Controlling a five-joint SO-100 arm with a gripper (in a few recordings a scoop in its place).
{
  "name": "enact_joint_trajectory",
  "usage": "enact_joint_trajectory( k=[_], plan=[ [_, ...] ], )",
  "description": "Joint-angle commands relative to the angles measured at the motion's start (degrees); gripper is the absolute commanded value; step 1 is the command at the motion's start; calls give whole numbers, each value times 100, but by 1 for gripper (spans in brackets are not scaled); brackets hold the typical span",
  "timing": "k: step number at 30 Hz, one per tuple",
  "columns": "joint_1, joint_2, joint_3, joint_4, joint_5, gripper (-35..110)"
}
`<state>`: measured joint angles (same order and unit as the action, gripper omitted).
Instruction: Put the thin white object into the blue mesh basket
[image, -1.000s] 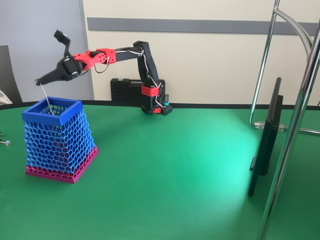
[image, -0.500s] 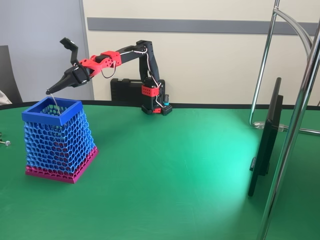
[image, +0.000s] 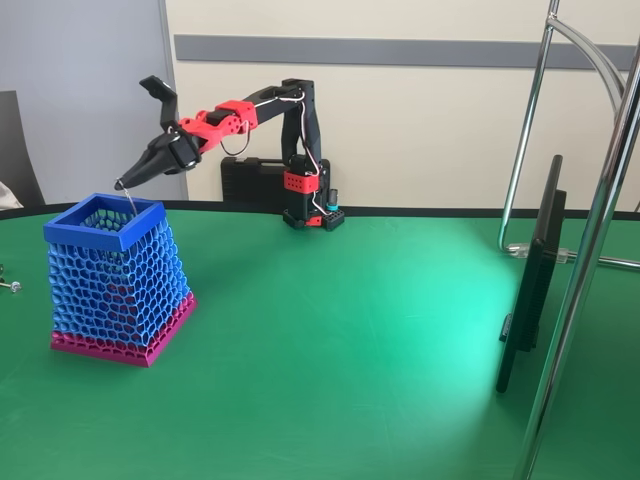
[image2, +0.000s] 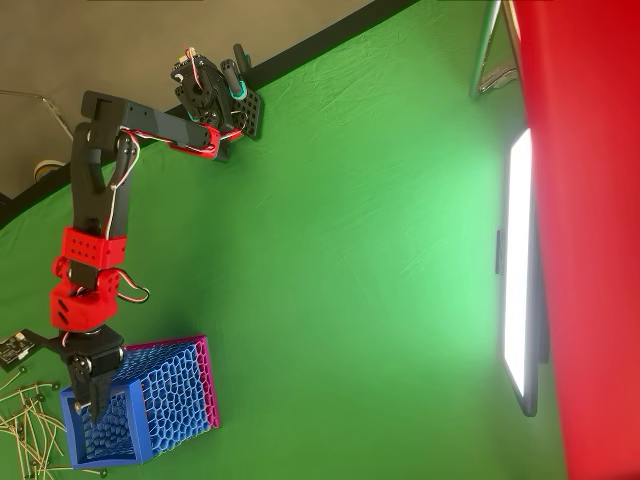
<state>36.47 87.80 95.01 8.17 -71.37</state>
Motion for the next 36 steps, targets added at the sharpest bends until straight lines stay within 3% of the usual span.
enact_joint_trajectory(
  k=[1,18,28,36],
  plan=[
    [-132,475,176,-211,-70,21],
    [-861,1687,1758,-624,88,21],
    [-1107,2707,2672,-624,1055,22],
    [-1397,3639,3384,-624,2417,22]
  ],
)
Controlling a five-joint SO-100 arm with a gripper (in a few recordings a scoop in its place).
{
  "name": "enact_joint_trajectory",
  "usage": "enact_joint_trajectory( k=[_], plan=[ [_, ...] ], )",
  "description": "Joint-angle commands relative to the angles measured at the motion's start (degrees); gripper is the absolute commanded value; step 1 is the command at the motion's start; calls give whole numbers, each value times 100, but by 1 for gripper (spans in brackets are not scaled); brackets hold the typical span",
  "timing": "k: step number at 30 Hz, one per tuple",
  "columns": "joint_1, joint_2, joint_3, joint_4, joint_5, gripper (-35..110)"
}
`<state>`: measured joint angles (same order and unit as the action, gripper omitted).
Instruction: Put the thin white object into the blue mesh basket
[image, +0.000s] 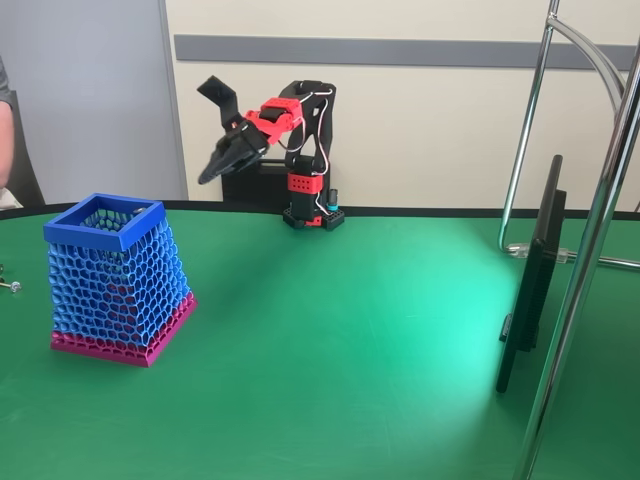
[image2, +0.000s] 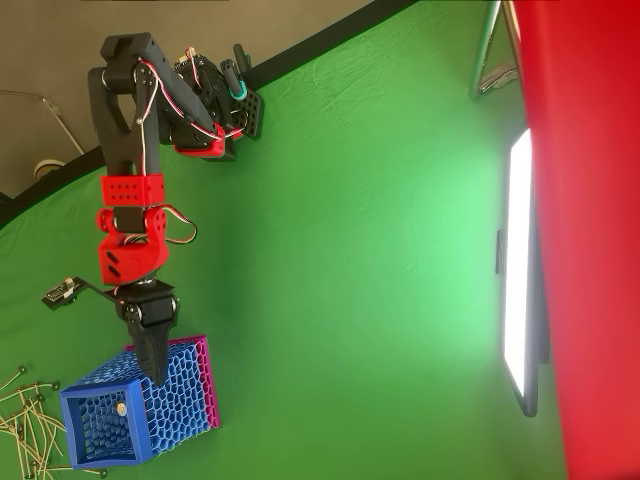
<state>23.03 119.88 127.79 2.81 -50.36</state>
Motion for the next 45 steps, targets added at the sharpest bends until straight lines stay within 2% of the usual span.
enact_joint_trajectory(
  k=[1,8,12,20,33,37,41,45],
  plan=[
    [-70,598,229,-88,501,22],
    [-352,1863,1257,158,1450,22],
    [-624,2742,1749,817,2021,21],
    [-1020,4597,3041,1916,2646,20],
    [-1740,6979,4852,2953,3709,17],
    [-1802,7058,4887,3445,4017,15],
    [-1828,7066,4887,3586,4271,2],
    [-1837,7066,4887,3727,4562,1]
  ],
)
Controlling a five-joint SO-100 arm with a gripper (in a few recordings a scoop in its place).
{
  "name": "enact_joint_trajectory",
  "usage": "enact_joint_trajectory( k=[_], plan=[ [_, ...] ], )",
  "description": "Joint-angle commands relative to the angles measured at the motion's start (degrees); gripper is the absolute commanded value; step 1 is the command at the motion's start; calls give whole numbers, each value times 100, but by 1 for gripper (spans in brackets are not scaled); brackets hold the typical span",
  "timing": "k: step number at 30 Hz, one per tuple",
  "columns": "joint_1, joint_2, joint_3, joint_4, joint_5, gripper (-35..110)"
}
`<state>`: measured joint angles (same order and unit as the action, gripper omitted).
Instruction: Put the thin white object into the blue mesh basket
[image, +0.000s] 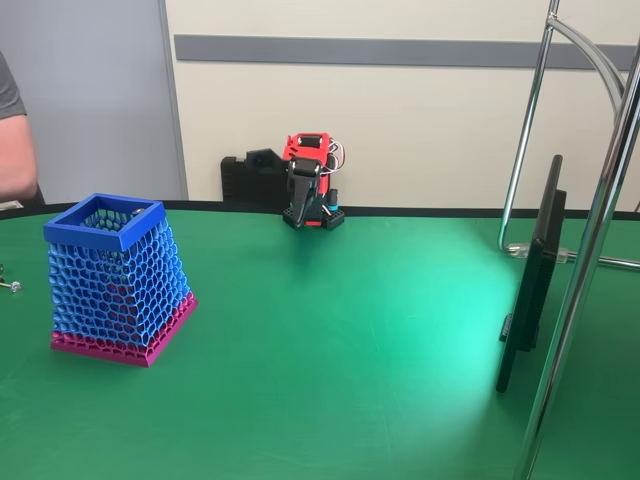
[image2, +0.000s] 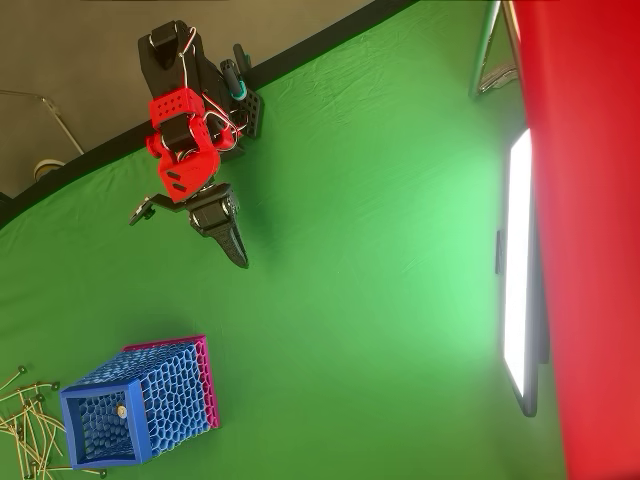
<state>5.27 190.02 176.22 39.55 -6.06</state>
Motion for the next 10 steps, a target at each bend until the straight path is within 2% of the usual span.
enact_joint_trajectory(
  k=[1,10],
  plan=[
    [-88,53,44,149,158,1],
    [-343,44,44,765,237,1]
  ],
)
